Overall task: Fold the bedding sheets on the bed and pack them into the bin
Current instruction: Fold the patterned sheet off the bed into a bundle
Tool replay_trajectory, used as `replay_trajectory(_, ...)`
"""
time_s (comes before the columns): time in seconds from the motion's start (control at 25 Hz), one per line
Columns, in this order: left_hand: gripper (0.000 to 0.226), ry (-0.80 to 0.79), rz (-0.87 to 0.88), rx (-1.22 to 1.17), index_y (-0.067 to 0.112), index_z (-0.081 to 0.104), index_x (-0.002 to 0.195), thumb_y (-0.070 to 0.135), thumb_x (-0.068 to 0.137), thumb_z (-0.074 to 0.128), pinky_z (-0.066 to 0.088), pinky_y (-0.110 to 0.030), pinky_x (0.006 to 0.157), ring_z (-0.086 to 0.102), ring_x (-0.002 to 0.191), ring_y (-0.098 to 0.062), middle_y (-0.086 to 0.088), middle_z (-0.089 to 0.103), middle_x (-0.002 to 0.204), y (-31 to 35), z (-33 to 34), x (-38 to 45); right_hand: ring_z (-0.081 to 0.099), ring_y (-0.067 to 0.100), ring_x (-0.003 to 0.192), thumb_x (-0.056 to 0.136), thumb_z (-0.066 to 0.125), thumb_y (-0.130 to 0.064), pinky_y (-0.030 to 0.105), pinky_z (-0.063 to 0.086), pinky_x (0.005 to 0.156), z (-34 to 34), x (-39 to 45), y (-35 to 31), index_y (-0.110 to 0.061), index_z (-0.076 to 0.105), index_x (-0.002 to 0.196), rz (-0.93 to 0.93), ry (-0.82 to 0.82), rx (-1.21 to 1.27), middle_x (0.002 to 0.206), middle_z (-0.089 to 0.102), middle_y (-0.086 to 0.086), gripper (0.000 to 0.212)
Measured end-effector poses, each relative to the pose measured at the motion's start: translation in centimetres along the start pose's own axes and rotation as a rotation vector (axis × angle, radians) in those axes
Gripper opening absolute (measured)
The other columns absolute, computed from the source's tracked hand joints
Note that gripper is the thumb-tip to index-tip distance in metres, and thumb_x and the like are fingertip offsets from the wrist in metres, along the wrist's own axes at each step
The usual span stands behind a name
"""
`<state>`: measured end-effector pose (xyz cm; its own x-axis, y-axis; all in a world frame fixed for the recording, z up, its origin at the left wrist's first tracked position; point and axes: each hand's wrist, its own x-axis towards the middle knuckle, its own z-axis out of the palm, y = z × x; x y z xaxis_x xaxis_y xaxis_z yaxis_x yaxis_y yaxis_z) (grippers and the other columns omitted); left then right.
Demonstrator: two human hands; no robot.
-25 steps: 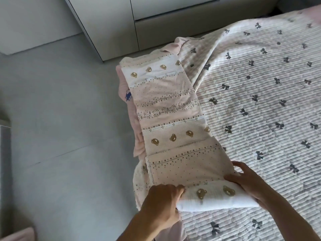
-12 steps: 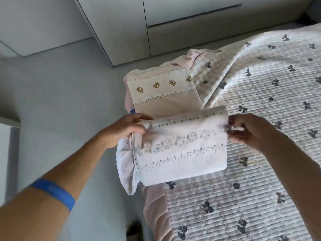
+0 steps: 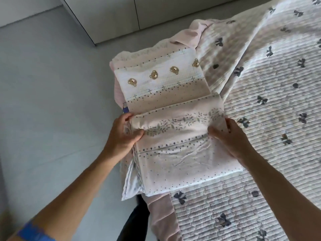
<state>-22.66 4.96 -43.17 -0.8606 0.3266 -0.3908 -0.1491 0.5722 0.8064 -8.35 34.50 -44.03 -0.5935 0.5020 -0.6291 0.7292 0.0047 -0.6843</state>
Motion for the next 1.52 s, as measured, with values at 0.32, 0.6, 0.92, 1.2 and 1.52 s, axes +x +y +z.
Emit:
replay_trajectory(0.32,0.102,-0.25,0.544,0.981,0.023,0.03,0.152,0.013,0.062,0.077,0.036,-0.063,0.105,0.03,0.142,-0.042,-0.02,0.027,0.157,0.2,9.1,-11.8,0.072,0.028,0.088,0.065,0.08,-0.059,0.051,0.058,0.081,-1.5,-4.6,2.3,-0.013,0.064,0.115,0.132,-0.09,0.062,0.097,0.075,0.006,0.069)
replay_trajectory(0.6,0.082,-0.1,0.641,0.878,0.022,0.054,0.125,-0.013,0.053,0.075,0.058,-0.039,0.06,0.063,0.077,-0.021,-0.004,0.065,0.1,0.3,8.9,-10.5,0.074,0.019,0.068,0.086,0.071,-0.009,0.032,0.057,0.051,-2.6,-5.6,0.9,-0.029,0.05,0.124,0.052,-0.103,0.16,0.088,0.073,0.01,0.048)
replay_trajectory(0.92,0.064,-0.593,0.41,0.796,0.031,0.041,0.139,0.017,0.082,0.068,0.053,-0.037,0.092,0.058,0.102,-0.02,0.0,0.056,0.121,9.0,10.0,-23.7,0.073,0.039,0.086,0.077,0.079,-0.015,0.058,0.058,0.078,-12.5,-16.6,5.7,-0.037,0.048,0.132,0.326,-0.377,-0.094,0.102,0.075,0.014,0.067)
replay_trajectory(1.2,0.057,-0.764,-0.038,0.4,0.04,0.059,0.121,0.011,0.075,0.074,0.051,-0.028,0.093,0.062,0.103,-0.006,0.014,0.065,0.116,14.2,6.3,-19.4,0.068,0.031,0.063,0.086,0.059,-0.015,0.033,0.053,0.046,-14.8,-16.0,2.7,-0.028,0.061,0.122,0.231,-0.404,0.069,0.1,0.074,0.018,0.039)
replay_trajectory(1.52,0.035,-0.508,0.013,0.531,0.023,0.055,0.122,0.024,0.088,0.064,0.045,-0.029,0.074,0.057,0.096,-0.018,0.008,0.058,0.103,14.2,0.9,0.6,0.056,0.02,0.055,0.096,0.053,-0.029,0.031,0.05,0.059,-8.8,-3.7,-7.7,-0.01,0.063,0.094,0.156,-0.118,0.058,0.074,0.066,0.009,0.021)
